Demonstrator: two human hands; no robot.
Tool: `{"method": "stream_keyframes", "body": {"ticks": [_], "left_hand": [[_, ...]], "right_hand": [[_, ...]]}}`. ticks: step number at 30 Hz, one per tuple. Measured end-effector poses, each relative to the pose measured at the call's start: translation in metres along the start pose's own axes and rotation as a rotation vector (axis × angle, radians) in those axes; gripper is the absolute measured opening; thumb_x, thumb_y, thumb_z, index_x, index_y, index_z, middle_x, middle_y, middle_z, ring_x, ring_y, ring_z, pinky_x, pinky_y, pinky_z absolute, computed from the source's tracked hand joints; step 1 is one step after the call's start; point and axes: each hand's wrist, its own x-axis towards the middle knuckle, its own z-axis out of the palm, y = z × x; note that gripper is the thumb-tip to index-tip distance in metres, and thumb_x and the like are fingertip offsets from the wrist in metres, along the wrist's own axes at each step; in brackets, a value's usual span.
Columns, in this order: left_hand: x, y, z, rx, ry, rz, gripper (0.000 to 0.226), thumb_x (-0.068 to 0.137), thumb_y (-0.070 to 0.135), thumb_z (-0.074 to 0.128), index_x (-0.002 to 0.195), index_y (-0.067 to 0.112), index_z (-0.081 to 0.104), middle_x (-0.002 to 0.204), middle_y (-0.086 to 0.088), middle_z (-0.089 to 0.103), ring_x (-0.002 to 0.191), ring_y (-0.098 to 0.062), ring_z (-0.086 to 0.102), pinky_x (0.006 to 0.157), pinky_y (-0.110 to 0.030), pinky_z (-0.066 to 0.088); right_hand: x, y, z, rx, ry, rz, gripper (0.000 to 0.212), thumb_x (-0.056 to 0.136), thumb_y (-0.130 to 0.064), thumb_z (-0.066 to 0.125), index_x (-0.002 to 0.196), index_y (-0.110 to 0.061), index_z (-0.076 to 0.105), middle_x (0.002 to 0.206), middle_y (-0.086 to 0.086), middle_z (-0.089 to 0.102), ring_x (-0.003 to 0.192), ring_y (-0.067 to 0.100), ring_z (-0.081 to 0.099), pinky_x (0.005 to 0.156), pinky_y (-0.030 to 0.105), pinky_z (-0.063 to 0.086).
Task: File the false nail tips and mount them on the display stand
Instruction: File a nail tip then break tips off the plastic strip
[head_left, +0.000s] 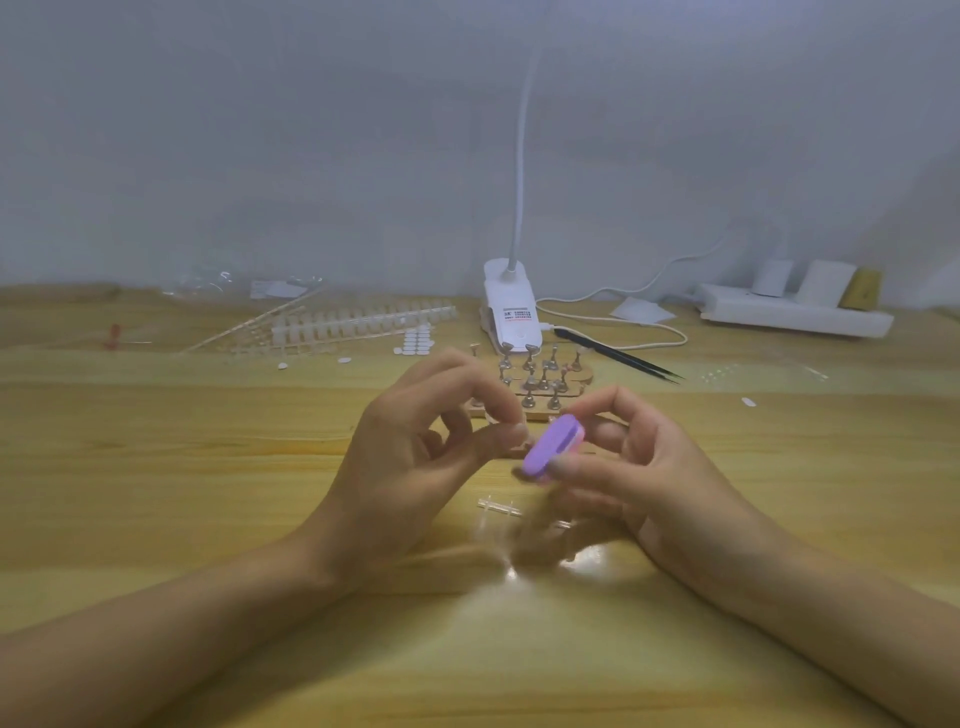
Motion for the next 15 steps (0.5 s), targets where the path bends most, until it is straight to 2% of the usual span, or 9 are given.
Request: {"method": "stream_keyframes", "body": {"ticks": [2,6,9,13,15], "left_hand": [[-0.0005,0.0003,0.0004,0.004,-0.017,0.003,0.009,0.084,0.024,0.072,0.079,0.02,0.066,0.09,0.007,0.057,0.065,-0.02,0.053,0.049,-0.043,0.042],[-0.0011,0.0006,0.0016,-0.024,-0.019,-0.016,0.01,0.083,0.028,0.071,0.077,0.022,0.066,0.09,0.006,0.058,0.065,-0.021,0.051,0.05,-0.043,0.04],[-0.001,-0.0003,0.0013,-0.001,-0.026,-0.011,0.009,0.083,0.024,0.072,0.077,0.022,0.066,0.089,0.005,0.057,0.066,-0.023,0.052,0.049,-0.039,0.041],[-0.0003,-0.0018,0.0005,-0.035,-0.025,-0.046,0.01,0.083,0.03,0.072,0.078,0.026,0.065,0.089,0.008,0.058,0.066,-0.018,0.051,0.051,-0.036,0.042],[-0.0004,-0.0026,0.0007,-0.03,-0.034,-0.047,0.01,0.084,0.029,0.072,0.078,0.025,0.065,0.09,0.007,0.057,0.066,-0.018,0.052,0.051,-0.035,0.042]], "right_hand": [[-0.002,0.001,0.0031,-0.051,-0.077,-0.019,0.035,0.068,-0.008,0.088,0.092,-0.019,0.065,0.102,0.012,0.073,0.081,0.029,0.075,0.066,0.034,0.061],[-0.0006,-0.0006,-0.0016,0.04,0.079,-0.04,0.042,0.063,-0.012,0.089,0.094,-0.012,0.06,0.099,0.013,0.071,0.082,0.028,0.075,0.064,0.027,0.059],[-0.0033,-0.0006,0.0026,-0.096,-0.069,-0.028,0.038,0.068,-0.011,0.09,0.091,-0.016,0.061,0.103,0.011,0.073,0.084,0.032,0.074,0.066,0.035,0.06],[-0.0016,-0.0023,0.0004,0.049,0.055,-0.028,0.043,0.063,-0.011,0.086,0.094,-0.01,0.057,0.098,0.015,0.07,0.08,0.025,0.075,0.063,0.027,0.059],[-0.0021,-0.0028,0.0019,-0.031,-0.045,0.004,0.041,0.065,-0.01,0.088,0.094,-0.011,0.058,0.102,0.014,0.072,0.08,0.027,0.075,0.063,0.03,0.06]]}}
